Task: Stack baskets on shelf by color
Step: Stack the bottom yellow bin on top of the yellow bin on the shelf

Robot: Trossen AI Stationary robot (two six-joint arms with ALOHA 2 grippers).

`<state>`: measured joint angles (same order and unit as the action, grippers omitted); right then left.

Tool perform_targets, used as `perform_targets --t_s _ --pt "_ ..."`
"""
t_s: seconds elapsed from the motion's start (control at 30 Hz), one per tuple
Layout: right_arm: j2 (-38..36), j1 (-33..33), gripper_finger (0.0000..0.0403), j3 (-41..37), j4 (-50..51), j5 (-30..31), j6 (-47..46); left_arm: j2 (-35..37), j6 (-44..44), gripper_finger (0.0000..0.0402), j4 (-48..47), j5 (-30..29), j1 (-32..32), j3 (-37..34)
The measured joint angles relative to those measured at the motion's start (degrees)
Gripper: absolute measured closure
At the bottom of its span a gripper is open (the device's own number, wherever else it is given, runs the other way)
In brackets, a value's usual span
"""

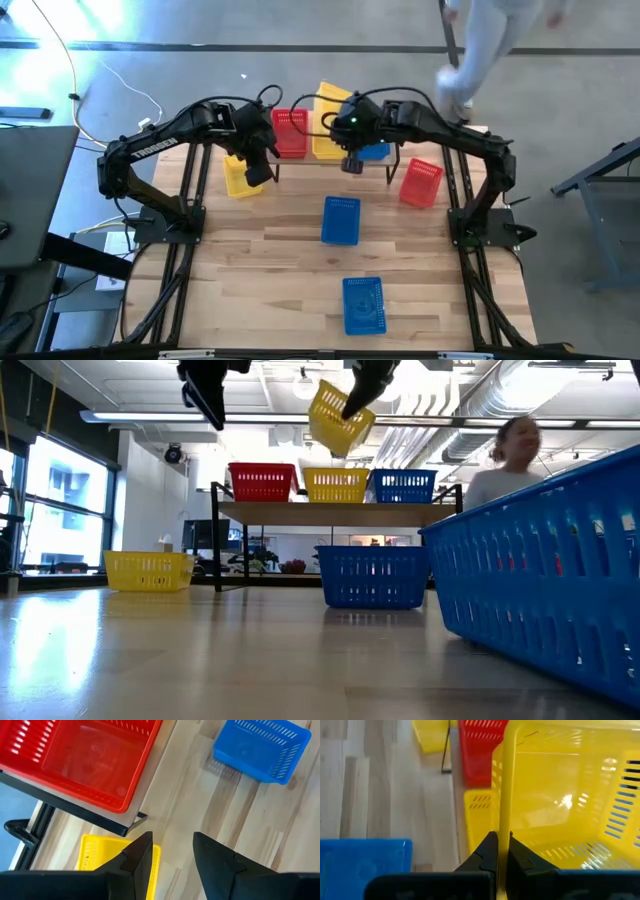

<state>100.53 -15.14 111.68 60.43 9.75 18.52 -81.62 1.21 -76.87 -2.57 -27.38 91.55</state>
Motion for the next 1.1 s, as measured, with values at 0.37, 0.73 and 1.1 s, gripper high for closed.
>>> perform_targets --t_s 0.37,0.73,1.1 --pt "4.6 0.2 0.0403 0.0 3.2 0.8 1.2 0.0 2.7 0.0271 -0.1 0.2 0.0 0.0" --pt "6.5 0.0 0.0403 0.0 5.4 2.1 2.2 0.0 3.1 0.0271 -0.1 0.3 0.0 0.0" --pt "6.6 -0.7 0.0403 0.0 5.4 2.8 0.9 0.0 3.1 0.0271 -0.1 0.4 0.0 0.0"
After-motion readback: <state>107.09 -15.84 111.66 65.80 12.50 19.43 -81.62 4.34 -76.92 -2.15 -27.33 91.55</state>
